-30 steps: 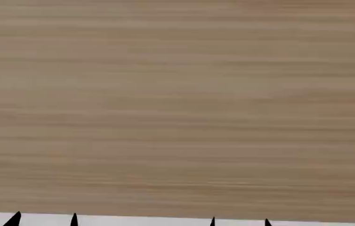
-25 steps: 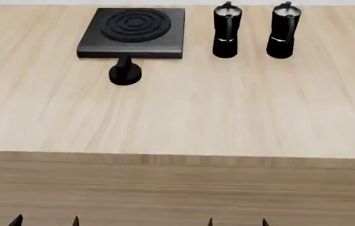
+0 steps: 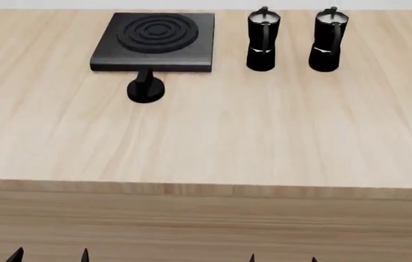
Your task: Put the right moka pot on the stove.
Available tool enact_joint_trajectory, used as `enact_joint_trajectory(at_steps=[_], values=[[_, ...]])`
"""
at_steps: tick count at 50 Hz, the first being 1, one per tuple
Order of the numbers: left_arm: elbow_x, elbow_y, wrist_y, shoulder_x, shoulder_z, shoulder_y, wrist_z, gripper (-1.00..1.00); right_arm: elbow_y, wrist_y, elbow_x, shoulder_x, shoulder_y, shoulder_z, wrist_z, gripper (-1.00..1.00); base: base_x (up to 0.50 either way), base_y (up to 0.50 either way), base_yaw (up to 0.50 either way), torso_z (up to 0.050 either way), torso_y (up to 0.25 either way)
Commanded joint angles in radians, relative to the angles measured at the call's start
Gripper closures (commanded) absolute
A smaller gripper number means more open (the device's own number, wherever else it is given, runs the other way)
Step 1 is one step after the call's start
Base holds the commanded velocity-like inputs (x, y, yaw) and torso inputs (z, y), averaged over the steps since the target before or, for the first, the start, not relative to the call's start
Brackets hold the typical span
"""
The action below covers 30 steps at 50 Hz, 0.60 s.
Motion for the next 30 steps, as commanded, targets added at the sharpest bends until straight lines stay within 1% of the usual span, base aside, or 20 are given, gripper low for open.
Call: enact_joint_trajectory(at_steps=[1,20,25,26,30], values=[[-0.042,0.020,-0.025,-0.018,0.017,0.002,-0.010,-1.00,0.008,0.002,0.021,0.017,0.004,-0.020,0.022,-1.00,0.00,0.00,0.00,0.028,0.006],[-0.043,0.024,-0.012,-0.042,0.048,0.003,-0.043,-1.00,0.007,0.001,0.043,0.039,0.005,-0.049,0.043,-1.00,0.00,0.00,0.00,0.030,0.011],[-0.044,0.033,0.015,-0.048,0.057,0.012,-0.048,-1.00,0.003,0.010,0.047,0.045,0.004,-0.053,0.055,-1.00,0.00,0.00,0.00,0.038,0.021],[-0.054,0.049,-0.003,-0.049,0.056,0.016,-0.048,-1.00,0.001,0.019,0.041,0.046,0.006,-0.056,0.062,-1.00,0.00,0.00,0.00,0.045,0.023],[-0.057,0.043,0.003,-0.053,0.059,0.014,-0.053,-1.00,-0.007,0.020,0.043,0.048,0.003,-0.063,0.069,-1.00,0.00,0.00,0.00,0.045,0.024]])
